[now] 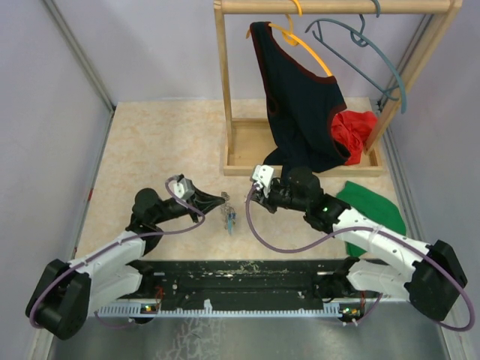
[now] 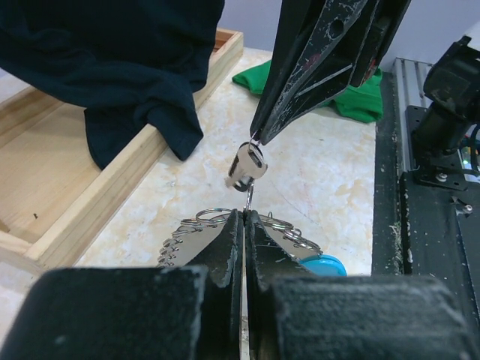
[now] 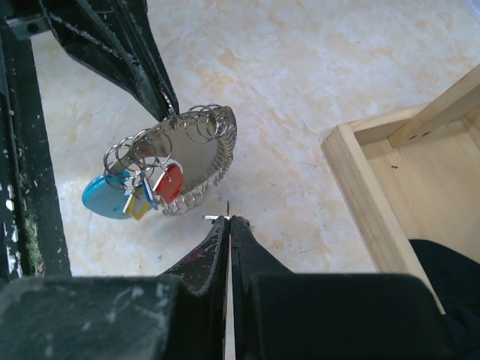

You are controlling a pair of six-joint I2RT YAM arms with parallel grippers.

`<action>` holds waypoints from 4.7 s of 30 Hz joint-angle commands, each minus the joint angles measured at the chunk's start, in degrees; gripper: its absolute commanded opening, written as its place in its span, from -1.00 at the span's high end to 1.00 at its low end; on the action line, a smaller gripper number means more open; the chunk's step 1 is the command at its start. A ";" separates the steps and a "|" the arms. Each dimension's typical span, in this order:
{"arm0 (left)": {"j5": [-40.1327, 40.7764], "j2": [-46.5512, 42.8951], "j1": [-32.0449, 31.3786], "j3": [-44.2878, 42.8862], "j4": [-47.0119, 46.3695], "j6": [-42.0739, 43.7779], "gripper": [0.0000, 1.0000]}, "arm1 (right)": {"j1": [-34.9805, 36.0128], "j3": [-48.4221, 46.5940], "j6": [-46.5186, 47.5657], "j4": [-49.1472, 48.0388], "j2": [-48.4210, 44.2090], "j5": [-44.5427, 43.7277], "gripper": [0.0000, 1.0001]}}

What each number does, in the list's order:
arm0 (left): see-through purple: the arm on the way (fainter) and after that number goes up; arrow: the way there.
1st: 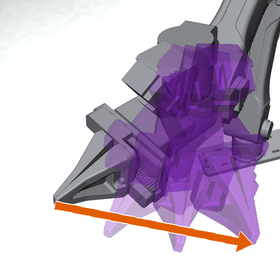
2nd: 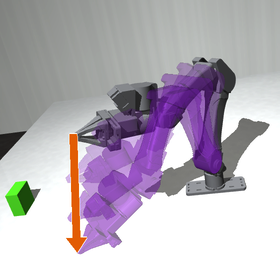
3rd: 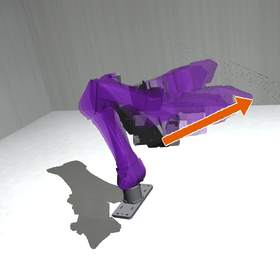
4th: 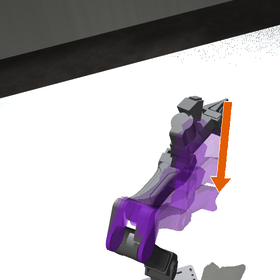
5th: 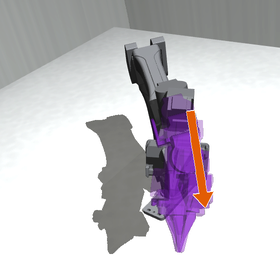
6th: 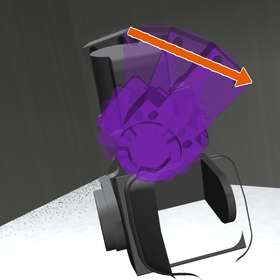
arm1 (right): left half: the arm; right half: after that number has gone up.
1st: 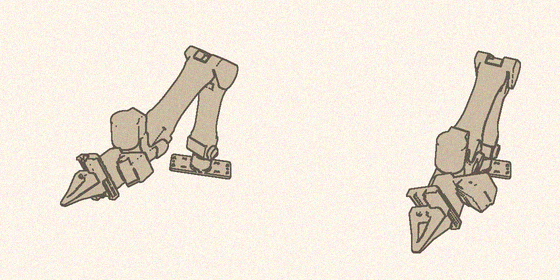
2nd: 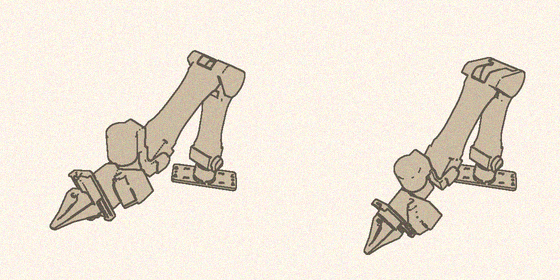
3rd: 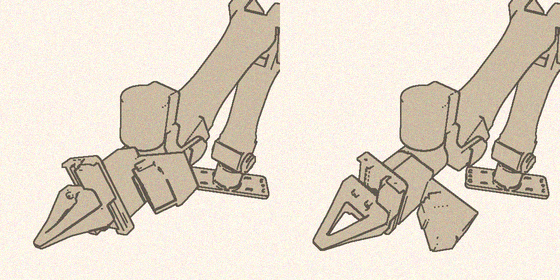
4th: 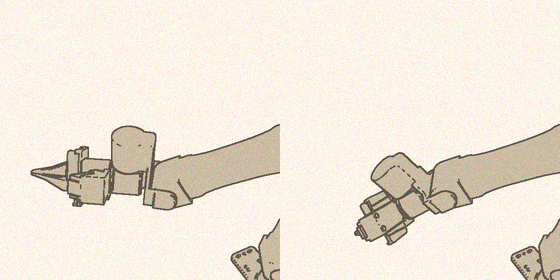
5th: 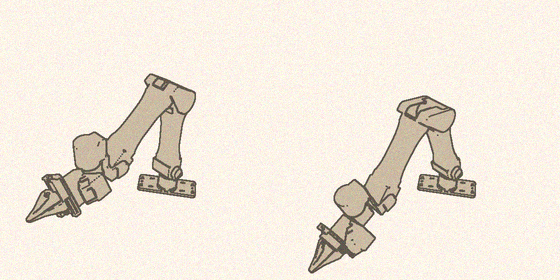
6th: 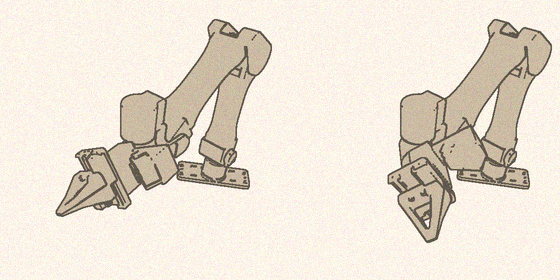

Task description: Put the keys on the keyring

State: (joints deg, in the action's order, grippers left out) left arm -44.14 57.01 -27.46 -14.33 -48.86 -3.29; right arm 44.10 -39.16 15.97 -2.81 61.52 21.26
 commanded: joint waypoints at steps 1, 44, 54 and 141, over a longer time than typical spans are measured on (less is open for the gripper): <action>-4.07 -0.72 0.28 -3.79 4.08 3.08 0.99 | 0.63 -3.04 6.90 0.83 -1.61 2.64 1.00; -9.17 -0.24 0.19 -6.59 10.11 8.86 0.99 | 12.26 -14.95 16.26 12.05 5.68 -4.71 1.00; -9.34 -0.24 0.20 -6.59 9.84 8.68 0.99 | 12.34 -15.46 15.85 12.38 6.04 -4.00 1.00; -12.25 1.38 0.18 -7.18 9.31 8.48 0.99 | 12.42 -18.16 13.37 14.03 8.25 -1.48 1.00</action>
State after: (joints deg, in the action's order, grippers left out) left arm -54.02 57.95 -27.22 -19.11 -37.71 4.99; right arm 55.51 -53.08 29.78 14.37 69.25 16.97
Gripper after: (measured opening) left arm 0.012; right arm 0.006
